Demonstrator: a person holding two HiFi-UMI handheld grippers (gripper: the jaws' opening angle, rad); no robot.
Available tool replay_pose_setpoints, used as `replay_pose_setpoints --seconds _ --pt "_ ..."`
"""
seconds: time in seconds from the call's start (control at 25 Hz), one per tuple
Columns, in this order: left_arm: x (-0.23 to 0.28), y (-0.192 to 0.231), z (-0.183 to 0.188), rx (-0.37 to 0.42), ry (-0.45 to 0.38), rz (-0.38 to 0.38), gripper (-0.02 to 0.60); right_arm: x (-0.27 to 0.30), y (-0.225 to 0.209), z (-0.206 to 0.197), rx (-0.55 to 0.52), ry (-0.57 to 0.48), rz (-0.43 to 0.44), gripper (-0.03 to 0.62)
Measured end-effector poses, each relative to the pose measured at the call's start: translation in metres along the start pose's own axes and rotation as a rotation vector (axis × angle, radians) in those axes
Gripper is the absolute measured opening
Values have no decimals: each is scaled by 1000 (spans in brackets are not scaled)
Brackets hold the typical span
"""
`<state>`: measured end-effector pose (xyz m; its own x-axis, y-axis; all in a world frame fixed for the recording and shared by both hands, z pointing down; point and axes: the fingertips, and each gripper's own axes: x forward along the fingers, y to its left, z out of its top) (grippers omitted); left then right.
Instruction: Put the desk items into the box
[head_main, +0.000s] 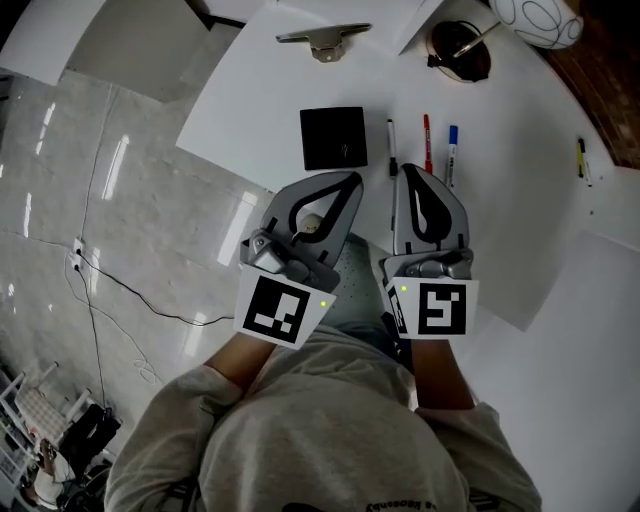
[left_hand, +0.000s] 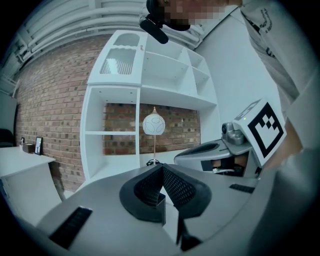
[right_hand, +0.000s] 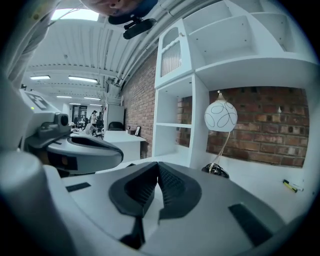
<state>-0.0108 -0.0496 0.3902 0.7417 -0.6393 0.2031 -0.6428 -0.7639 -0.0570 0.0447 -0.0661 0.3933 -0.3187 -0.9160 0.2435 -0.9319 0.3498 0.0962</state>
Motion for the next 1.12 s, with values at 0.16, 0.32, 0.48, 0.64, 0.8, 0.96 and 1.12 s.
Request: replay_pose_setpoints --seconds 0.16,0.32,0.48,0.64,0.8,0.96,1.12 --pt "10 -2 -8 -9 23 -4 3 10 -5 -16 8 37 10 17" --pt "18 0 -13 -24 42 1 3 20 -15 -34 18 97 4 17" --pt "22 3 -21 -64 73 10 3 33 -18 -57 40 194 18 18" --pt "27 5 -27 -86 96 17 3 45 -22 -76 72 277 20 18" --pt "32 7 -34 -110 130 15 3 54 -24 -92 88 349 36 18" --pt "36 8 -36 -119 149 8 3 62 -27 -108 99 426 39 20" --pt "39 8 -36 -127 155 1 3 68 -30 -128 117 518 47 31"
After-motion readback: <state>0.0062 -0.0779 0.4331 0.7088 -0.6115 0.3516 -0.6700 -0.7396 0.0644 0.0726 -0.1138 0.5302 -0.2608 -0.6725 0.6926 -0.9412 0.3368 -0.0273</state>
